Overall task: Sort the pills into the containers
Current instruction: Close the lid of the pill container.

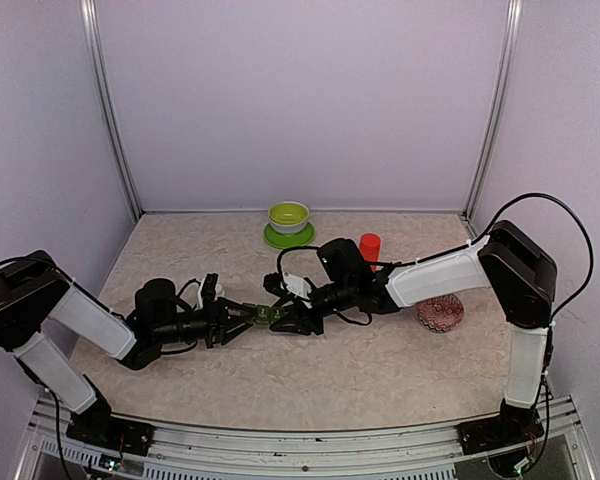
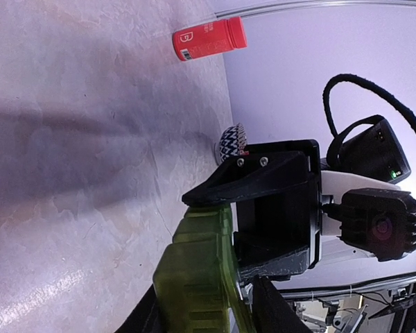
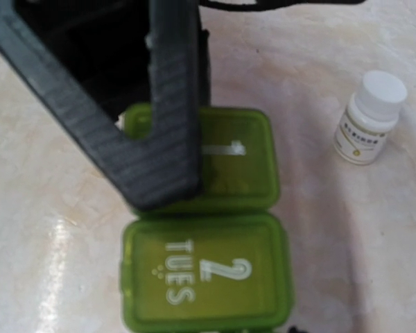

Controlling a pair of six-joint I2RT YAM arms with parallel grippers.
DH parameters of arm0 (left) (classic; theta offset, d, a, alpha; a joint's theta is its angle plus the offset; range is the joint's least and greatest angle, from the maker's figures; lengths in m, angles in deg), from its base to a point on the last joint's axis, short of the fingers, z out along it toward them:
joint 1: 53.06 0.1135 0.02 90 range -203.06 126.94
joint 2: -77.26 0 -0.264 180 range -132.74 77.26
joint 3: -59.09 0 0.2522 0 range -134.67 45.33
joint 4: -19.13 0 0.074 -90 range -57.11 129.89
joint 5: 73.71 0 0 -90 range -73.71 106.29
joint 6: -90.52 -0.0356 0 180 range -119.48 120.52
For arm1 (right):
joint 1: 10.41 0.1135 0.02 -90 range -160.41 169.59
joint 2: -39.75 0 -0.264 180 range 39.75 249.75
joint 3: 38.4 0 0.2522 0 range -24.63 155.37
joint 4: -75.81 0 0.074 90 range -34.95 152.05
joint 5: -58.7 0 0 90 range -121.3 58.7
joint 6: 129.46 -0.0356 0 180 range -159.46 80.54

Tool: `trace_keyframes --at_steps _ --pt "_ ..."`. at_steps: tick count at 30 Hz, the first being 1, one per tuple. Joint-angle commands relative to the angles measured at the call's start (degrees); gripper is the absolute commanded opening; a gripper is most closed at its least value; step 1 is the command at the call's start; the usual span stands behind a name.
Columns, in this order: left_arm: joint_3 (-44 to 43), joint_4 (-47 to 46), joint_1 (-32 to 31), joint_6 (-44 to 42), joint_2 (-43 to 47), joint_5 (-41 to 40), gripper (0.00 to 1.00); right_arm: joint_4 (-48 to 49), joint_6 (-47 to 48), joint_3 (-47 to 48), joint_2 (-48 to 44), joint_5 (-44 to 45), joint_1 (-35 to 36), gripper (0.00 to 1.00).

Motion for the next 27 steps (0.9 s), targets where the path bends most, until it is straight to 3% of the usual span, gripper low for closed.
trace_keyframes --at_steps 1,12,13,16,18,27 --pt "0.22 -5.07 -0.68 -0.10 -0.42 1.51 0.36 1.54 -0.92 -0.97 -1.71 -2.18 0.20 0.39" --pt "0.43 -2.38 -1.07 -0.57 -0.34 -0.14 0.19 1.02 -0.96 -0.73 -1.78 -1.66 0.27 0.39" --pt "0.44 -2.44 -1.08 -0.70 -0.34 -0.01 0.22 0.87 -0.88 -0.67 -1.77 -1.66 0.24 0.39" --pt "0.36 -2.70 -1.18 -0.80 -0.10 0.23 0.48 0.33 -0.59 -0.55 -1.73 -1.65 0.24 0.40" --pt "0.15 -2.38 -1.15 -1.02 -0.07 0.30 0.55 0.04 -0.48 -0.44 -1.78 -1.44 0.30 0.40" --pt "-1.43 -1.84 -1.50 -1.51 -1.69 1.55 0.59 -3.57 1.54 0.87 -1.80 -0.65 1.51 0.40"
